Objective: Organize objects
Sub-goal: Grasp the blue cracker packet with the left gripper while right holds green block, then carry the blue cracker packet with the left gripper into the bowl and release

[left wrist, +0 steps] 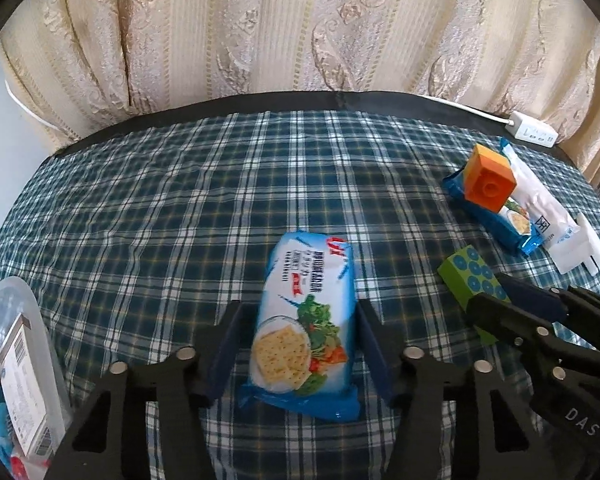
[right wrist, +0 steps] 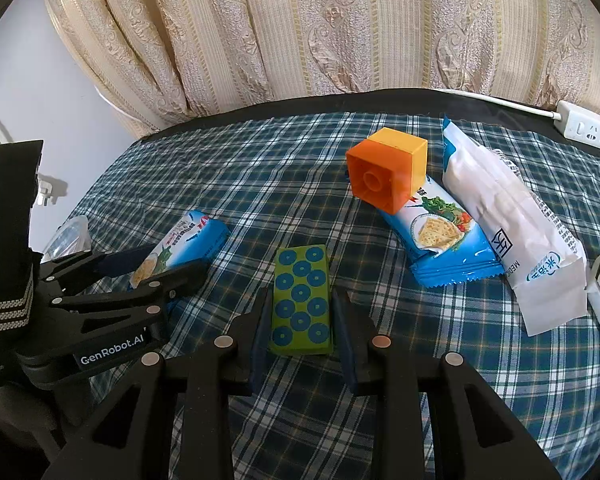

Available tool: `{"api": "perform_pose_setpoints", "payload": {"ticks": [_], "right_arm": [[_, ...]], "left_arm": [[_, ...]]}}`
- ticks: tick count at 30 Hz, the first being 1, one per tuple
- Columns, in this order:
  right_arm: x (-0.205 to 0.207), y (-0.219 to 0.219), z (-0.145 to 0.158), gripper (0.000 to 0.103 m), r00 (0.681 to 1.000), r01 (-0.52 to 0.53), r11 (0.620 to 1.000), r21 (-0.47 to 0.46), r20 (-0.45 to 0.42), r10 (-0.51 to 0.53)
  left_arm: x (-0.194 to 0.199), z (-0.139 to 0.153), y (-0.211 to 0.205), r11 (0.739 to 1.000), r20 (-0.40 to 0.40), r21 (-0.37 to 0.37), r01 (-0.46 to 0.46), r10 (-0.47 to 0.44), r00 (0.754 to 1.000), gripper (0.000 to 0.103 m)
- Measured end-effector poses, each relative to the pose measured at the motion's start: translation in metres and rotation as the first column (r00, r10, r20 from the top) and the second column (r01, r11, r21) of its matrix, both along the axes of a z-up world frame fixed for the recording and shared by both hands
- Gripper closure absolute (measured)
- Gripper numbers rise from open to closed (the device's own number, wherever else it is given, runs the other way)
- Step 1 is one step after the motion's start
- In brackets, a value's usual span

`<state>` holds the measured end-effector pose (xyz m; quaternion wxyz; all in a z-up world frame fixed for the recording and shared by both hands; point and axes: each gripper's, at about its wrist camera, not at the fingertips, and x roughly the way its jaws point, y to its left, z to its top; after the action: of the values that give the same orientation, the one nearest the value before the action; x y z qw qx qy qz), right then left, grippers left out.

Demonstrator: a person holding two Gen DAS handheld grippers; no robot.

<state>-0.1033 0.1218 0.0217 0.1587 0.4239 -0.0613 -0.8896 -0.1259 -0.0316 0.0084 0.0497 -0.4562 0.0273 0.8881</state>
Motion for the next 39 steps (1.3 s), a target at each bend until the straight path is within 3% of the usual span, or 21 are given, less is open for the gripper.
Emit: {"api": "perform_pose_setpoints", "payload": {"ticks": [7,18,26,39], "right_arm": [[0.0,0.0,0.0,0.072,1.0,0.001,1.0,-0.001,0.0,-0.001],[0.0,0.0,0.0,0.072,1.0,0.0,1.0,-0.001,0.0,0.0],[0.0,0.0,0.0,0.072,1.0,0.0,1.0,-0.001,0.0,0.0],[0.0,0.0,0.0,0.072,1.0,0.0,1.0,-0.002,0.0,0.0]], "left_arm": [[0.002,0.002,-0.002,1.0,-0.014,0.015,0.005,-0.004,1.0,0.059],[0.013,0.011,-0.009,0.999,-0.048,-0.004,-0.039,0.039,0.998,0.06],[0.028,0.028,-0.018,0.996,-0.114,-0.03,-0.081,0.077,0.991,0.06],[0.043,0.041,-0.039,0.988,-0.171,-0.015,-0.154,0.149,0.974,0.06]]}}
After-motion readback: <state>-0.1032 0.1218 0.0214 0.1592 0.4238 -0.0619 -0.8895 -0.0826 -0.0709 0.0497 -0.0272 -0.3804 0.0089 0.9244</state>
